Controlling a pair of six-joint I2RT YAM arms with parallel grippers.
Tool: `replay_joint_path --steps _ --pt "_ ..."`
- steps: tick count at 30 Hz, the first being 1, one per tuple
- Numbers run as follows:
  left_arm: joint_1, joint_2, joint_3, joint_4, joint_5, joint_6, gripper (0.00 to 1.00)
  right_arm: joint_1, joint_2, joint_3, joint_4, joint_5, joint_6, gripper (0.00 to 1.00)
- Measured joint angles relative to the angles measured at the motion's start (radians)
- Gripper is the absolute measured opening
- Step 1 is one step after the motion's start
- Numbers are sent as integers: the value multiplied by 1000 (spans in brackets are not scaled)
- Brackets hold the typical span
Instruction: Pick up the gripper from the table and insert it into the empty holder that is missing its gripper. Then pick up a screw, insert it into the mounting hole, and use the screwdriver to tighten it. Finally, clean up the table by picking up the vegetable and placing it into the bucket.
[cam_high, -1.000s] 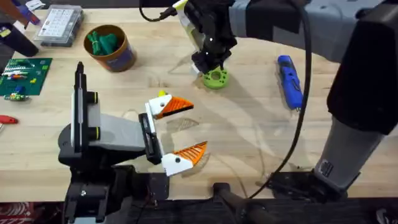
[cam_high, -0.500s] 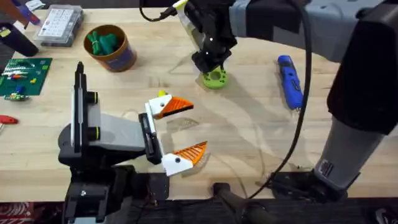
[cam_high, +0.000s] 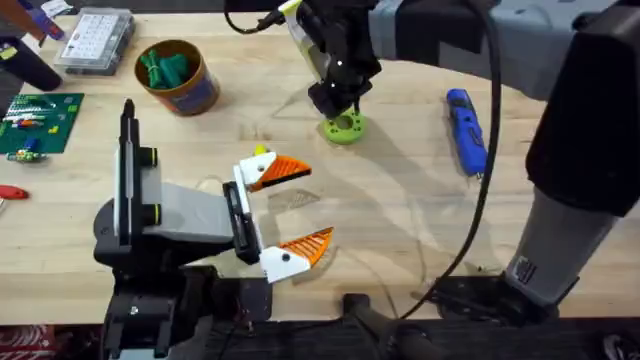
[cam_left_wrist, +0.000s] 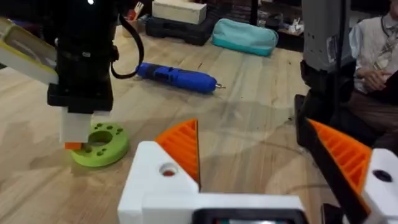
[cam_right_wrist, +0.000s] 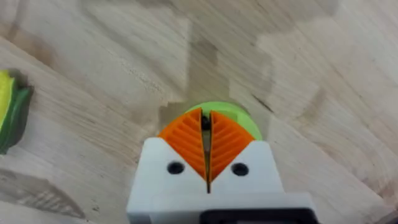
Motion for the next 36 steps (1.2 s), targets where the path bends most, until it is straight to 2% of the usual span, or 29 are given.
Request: replay_joint_path --steps 23,36 --pt "0 0 0 0 0 0 986 0 -7 5 -57 0 0 11" --pt "0 0 0 0 0 0 986 0 -185 5 -82 0 0 11"
